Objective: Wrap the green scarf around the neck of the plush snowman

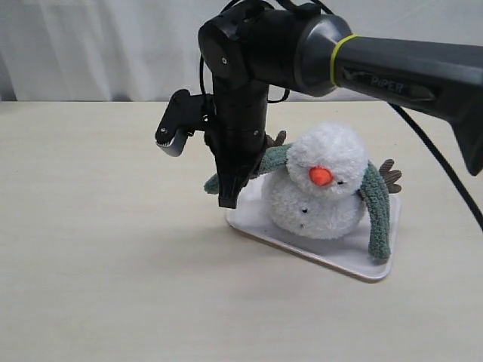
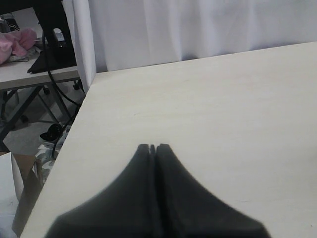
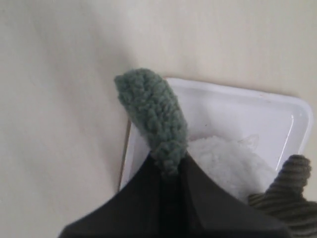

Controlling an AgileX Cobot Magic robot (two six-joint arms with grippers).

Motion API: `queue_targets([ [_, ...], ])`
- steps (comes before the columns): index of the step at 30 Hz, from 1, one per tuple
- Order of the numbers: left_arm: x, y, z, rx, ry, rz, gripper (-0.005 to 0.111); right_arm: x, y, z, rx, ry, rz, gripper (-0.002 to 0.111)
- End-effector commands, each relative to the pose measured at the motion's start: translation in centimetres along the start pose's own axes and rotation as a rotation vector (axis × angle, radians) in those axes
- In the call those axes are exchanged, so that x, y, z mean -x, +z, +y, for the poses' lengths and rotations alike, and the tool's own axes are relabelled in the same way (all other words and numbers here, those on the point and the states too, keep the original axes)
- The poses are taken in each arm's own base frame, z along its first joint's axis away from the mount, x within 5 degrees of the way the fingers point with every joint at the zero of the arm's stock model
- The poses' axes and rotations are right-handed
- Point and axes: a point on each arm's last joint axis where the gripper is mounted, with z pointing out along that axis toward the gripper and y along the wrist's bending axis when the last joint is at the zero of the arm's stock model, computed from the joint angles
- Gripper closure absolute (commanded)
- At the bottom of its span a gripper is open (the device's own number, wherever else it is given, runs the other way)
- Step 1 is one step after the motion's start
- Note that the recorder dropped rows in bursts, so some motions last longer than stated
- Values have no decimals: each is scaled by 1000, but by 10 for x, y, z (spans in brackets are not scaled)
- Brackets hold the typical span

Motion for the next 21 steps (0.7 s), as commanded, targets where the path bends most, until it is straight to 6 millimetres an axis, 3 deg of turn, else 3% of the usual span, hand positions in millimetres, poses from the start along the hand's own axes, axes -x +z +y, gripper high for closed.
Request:
queue_targets([
  [1,1,0,0,2,-1,-14,107,-16,8,8,20,-17,71,104],
  [14,1,0,0,1,-3,-13,107,-47,44,24,22,-81,277,103],
  [21,1,0,0,1,-3,-13,107,-49,45,23,-3,-24,293,75],
])
